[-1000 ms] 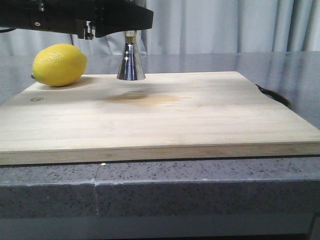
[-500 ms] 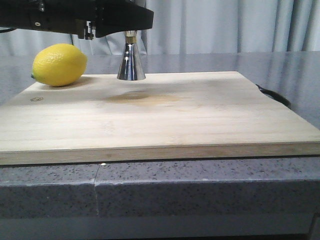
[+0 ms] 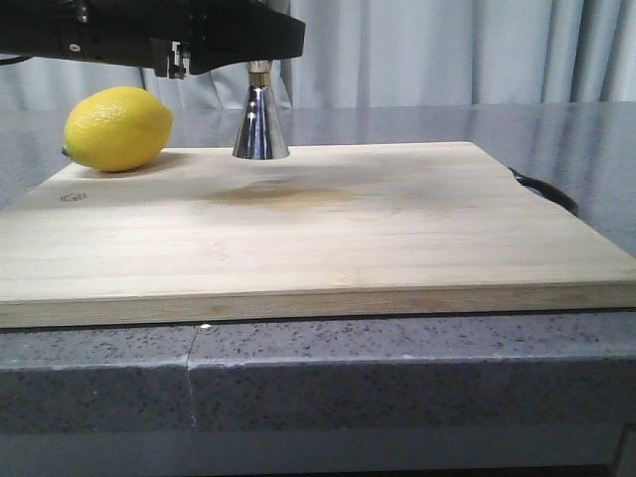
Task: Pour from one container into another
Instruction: 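Tilt the beaker with the right gripper, pouring liquid into the jigger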
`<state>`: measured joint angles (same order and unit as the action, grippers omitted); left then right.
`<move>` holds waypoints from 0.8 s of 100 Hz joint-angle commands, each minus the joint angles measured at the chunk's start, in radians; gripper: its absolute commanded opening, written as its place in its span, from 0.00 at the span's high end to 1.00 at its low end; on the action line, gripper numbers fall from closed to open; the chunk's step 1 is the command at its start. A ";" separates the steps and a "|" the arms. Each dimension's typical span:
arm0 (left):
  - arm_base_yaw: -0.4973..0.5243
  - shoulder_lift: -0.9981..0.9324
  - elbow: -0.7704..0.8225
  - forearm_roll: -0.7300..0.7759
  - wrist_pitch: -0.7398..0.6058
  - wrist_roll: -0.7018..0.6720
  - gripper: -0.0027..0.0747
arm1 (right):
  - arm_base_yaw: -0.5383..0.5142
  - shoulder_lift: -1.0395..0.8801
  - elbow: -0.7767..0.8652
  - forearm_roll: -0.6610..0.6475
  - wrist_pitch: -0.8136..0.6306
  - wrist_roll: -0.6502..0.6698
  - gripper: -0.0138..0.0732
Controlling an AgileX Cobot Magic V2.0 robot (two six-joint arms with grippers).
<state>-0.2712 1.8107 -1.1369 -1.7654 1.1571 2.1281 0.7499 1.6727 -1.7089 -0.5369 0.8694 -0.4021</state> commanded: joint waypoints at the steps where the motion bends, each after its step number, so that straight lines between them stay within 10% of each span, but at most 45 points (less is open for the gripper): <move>1: -0.006 -0.041 -0.031 -0.099 0.088 -0.010 0.66 | 0.004 -0.041 -0.034 -0.092 -0.045 -0.006 0.51; 80: -0.006 -0.041 -0.031 -0.099 0.088 -0.010 0.66 | 0.008 -0.041 -0.034 -0.117 -0.053 -0.201 0.51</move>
<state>-0.2712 1.8107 -1.1369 -1.7654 1.1571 2.1281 0.7580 1.6751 -1.7089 -0.6016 0.8694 -0.5793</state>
